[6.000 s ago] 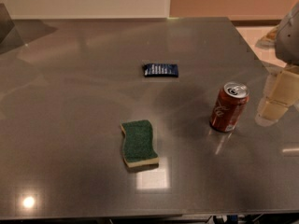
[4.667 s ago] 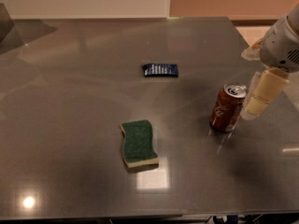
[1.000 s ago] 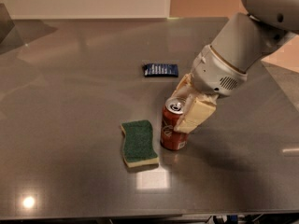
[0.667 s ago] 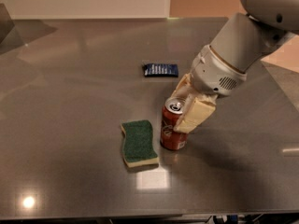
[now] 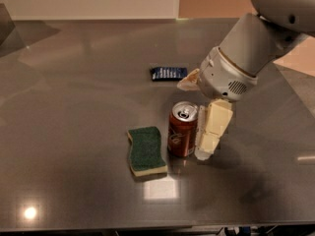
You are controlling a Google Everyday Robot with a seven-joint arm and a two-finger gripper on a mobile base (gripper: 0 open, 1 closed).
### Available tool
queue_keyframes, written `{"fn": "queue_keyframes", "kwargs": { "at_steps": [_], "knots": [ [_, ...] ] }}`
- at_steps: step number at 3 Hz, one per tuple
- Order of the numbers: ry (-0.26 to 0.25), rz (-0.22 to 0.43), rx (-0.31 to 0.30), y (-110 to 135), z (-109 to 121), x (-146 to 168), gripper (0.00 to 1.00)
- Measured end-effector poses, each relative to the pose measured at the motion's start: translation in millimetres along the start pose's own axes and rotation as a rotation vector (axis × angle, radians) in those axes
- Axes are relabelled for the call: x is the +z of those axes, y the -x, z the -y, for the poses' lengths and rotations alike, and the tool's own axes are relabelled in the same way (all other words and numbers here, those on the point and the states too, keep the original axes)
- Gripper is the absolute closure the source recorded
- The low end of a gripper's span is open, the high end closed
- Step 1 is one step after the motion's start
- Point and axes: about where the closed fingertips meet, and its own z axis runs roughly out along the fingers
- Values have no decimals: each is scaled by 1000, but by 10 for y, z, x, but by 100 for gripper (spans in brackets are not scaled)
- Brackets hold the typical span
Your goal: Move coke can near sponge
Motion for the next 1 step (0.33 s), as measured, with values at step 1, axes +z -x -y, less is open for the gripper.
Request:
{"fn": "queue_keyframes", "kwargs": {
  "at_steps": [1],
  "knots": [
    [0,0,0,0,0,0,0]
  ]
}}
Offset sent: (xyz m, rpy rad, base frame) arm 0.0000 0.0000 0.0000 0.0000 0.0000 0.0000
